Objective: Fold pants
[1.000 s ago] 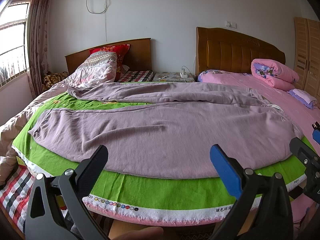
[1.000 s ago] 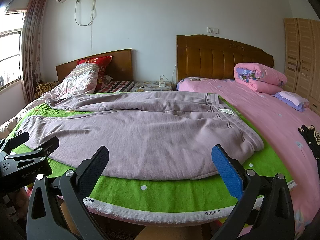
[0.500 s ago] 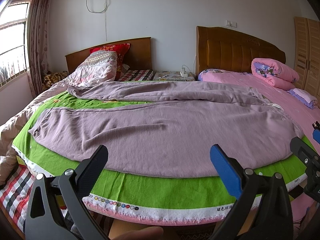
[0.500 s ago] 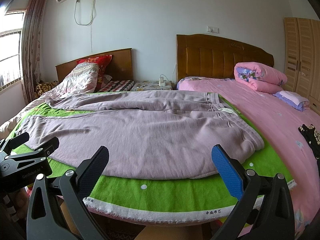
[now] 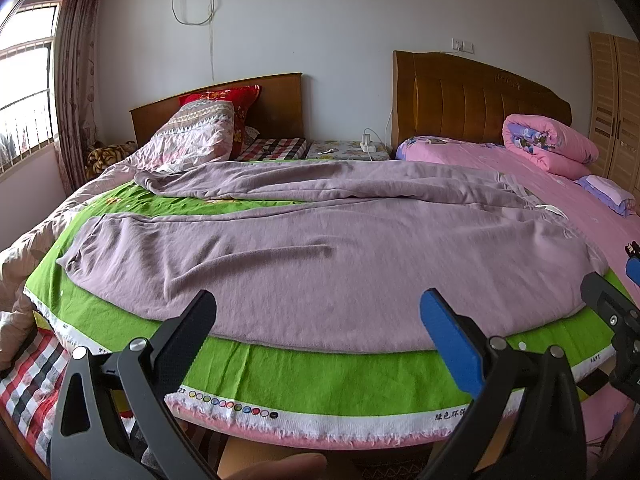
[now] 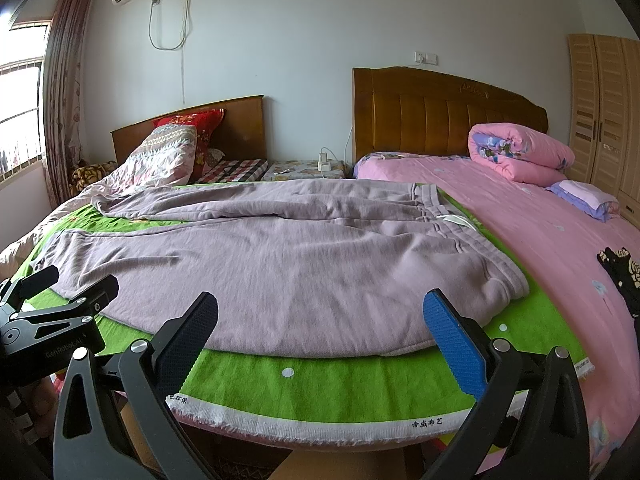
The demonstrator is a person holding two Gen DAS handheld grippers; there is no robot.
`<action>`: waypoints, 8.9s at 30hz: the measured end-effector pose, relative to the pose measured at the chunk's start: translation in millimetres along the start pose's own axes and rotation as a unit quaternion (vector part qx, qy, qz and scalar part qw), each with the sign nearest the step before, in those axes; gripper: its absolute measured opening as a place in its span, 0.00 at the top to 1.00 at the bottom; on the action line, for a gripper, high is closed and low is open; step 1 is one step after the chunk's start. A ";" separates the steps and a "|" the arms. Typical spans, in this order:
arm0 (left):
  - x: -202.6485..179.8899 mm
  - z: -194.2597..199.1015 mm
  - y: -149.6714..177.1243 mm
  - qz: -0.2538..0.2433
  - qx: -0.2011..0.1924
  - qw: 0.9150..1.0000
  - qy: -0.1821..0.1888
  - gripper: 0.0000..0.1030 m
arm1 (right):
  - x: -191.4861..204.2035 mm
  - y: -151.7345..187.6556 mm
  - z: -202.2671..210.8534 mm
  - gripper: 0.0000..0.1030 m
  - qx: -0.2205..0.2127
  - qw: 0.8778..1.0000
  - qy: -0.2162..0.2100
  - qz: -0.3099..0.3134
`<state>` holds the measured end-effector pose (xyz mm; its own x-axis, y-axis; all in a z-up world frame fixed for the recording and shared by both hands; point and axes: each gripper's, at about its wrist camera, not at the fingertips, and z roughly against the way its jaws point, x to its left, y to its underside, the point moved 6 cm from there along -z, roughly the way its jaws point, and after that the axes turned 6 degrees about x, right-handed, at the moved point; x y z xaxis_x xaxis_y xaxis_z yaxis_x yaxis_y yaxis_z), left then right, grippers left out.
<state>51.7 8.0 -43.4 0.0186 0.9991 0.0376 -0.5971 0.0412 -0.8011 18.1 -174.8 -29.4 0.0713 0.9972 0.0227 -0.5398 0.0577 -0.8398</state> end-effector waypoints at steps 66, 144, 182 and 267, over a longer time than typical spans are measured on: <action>29.0 -460.7 -257.0 -0.305 0.267 0.873 0.269 0.19 | -171.2 -204.4 -455.0 0.37 0.293 0.921 -0.187 0.177; 133.3 -69.7 -42.7 0.126 0.103 0.951 0.264 0.03 | -196.3 25.2 -72.6 0.49 0.073 0.907 -0.176 -0.375; 116.2 -114.6 -18.8 0.149 0.135 0.953 0.226 0.79 | -211.9 21.1 -77.9 0.55 0.069 0.942 -0.133 -0.302; 336.1 -162.6 -83.1 0.235 0.149 0.960 -0.037 0.02 | 95.2 -120.2 -136.6 0.11 0.096 0.955 -0.264 0.094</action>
<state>237.9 341.6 -61.3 -0.3593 0.9031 -0.2352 -0.7289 -0.4290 -0.5335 204.3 -93.3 -0.3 -0.4475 0.8728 0.1947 -0.6486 -0.1669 -0.7426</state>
